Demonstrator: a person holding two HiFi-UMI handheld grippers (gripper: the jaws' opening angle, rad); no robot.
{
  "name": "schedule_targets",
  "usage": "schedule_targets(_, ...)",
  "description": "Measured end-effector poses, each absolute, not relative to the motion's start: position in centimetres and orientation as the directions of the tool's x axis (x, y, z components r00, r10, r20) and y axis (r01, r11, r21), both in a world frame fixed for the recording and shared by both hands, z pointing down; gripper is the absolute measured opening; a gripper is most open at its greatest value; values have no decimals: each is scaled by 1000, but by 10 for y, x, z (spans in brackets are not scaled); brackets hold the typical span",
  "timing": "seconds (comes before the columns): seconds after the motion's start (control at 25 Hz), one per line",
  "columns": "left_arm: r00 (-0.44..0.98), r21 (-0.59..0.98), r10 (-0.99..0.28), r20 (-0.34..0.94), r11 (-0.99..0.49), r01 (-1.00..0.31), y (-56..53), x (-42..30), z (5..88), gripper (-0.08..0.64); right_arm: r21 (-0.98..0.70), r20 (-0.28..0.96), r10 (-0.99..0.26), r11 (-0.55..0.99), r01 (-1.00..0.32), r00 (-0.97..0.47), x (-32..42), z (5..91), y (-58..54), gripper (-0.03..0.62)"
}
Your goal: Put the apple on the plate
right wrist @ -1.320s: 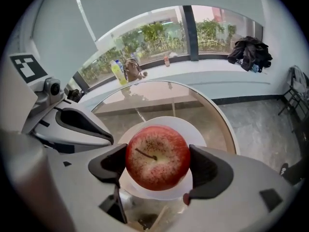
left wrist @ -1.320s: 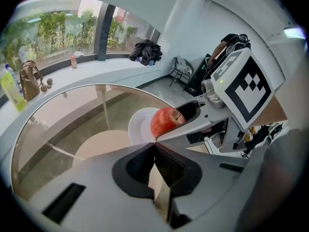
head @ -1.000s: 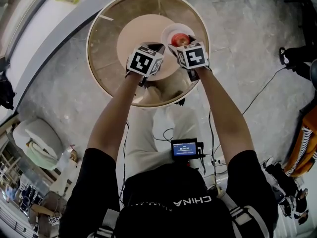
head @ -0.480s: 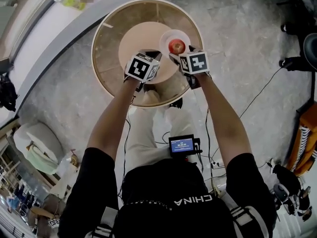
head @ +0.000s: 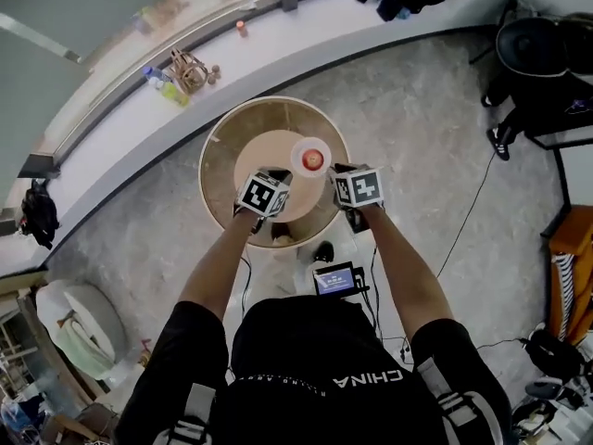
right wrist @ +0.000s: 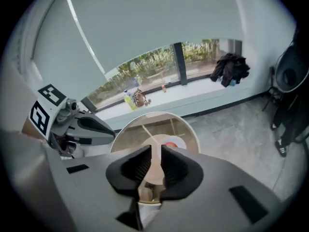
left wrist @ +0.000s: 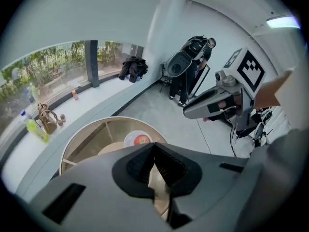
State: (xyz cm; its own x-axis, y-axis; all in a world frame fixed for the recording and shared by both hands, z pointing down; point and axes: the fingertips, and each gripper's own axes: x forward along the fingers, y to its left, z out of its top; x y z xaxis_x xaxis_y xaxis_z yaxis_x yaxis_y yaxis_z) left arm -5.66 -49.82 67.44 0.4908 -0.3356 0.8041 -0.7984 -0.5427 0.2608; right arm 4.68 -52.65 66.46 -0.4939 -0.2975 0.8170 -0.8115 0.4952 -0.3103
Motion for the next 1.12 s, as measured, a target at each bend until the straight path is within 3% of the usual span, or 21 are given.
schedule_targets(0.16, 495, 268, -372, 785, -517, -813, -478, -50, 639, 18, -243, 818, -362, 488, -838, -448, 76, 625, -504, 32)
schedule_targets(0.44, 517, 235, -423, 744, -559, -795, -462, -36, 603, 18, -255, 790, -393, 488, -835, -470, 87, 585, -483, 29)
schedule_targets(0.76, 496, 172, -453, 741, -585, -793, -432, 1, 582, 17, -209, 811, -402, 480, -852, -425, 159, 578, -459, 28)
schedule_targets(1.12, 386, 130, -479, 788, -483, -866, -336, -12, 582, 18, -383, 709, -399, 473, -793, -581, 138, 568, -411, 28)
